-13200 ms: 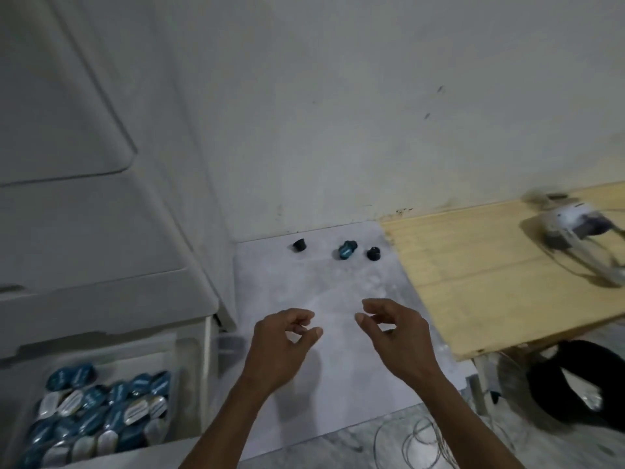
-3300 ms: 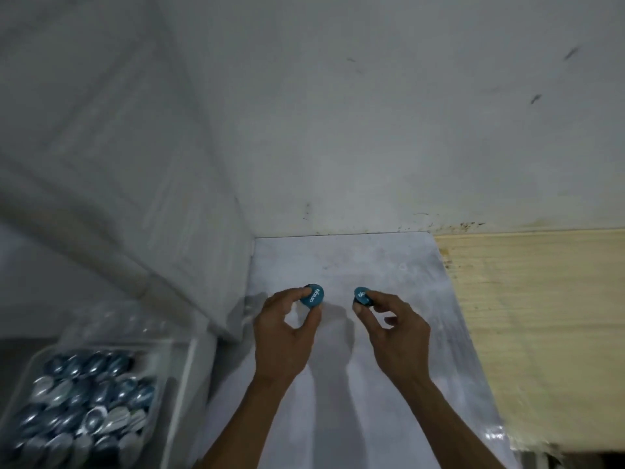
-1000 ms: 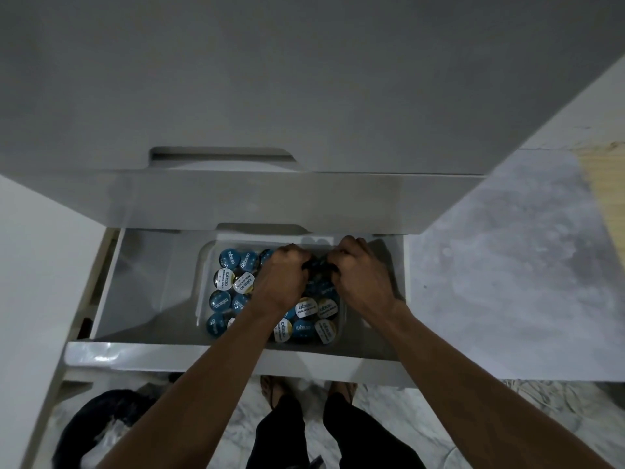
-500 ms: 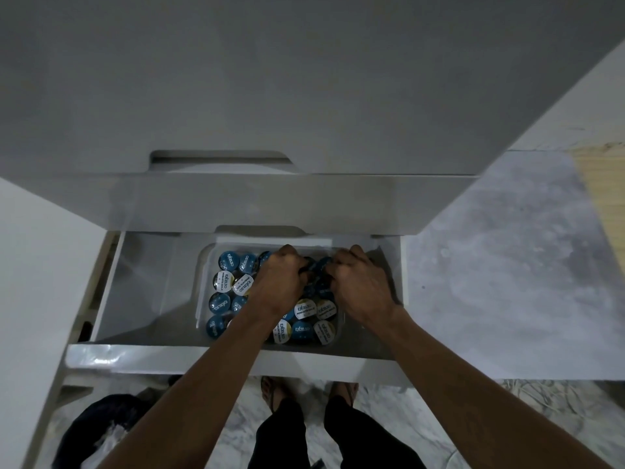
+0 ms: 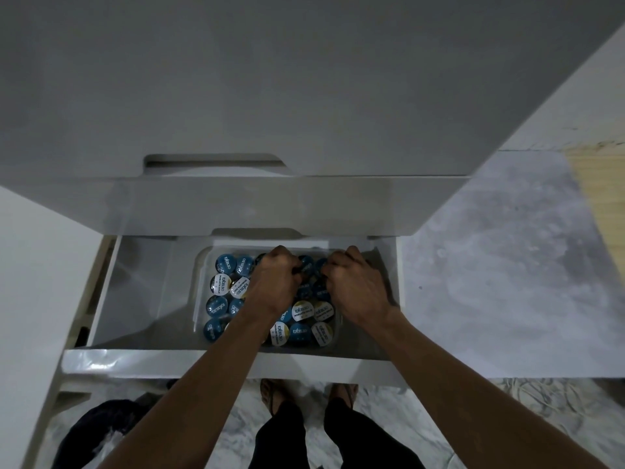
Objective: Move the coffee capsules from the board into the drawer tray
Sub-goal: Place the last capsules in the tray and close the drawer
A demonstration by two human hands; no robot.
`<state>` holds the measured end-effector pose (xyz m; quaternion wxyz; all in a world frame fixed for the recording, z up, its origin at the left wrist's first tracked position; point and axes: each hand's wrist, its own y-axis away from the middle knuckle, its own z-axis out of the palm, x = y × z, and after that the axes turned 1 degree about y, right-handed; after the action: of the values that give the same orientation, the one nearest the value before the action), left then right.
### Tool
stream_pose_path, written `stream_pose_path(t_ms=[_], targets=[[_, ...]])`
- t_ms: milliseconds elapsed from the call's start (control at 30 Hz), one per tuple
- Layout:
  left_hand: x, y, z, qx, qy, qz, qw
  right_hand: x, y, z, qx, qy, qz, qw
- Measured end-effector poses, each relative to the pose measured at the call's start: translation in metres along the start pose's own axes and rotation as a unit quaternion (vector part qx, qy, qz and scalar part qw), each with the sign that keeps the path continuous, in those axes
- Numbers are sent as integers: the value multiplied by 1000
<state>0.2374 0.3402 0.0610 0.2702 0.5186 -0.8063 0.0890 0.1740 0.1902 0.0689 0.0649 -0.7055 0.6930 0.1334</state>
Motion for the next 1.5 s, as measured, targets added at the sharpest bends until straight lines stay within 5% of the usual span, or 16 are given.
stream_pose_path(t_ms=[300, 600, 1067, 1500], targets=[[0, 1, -3, 0, 7, 7, 1000, 0, 1, 0, -10, -12, 5, 1000], [-9, 17, -22, 78, 94, -54, 991, -2, 8, -3, 41, -132, 60, 989], [-17, 90, -73, 186, 85, -1, 979, -44, 52, -26, 130, -229, 91, 960], [-68, 204, -97, 213, 19, 43, 976, -145, 156, 1, 269, -132, 116, 947]])
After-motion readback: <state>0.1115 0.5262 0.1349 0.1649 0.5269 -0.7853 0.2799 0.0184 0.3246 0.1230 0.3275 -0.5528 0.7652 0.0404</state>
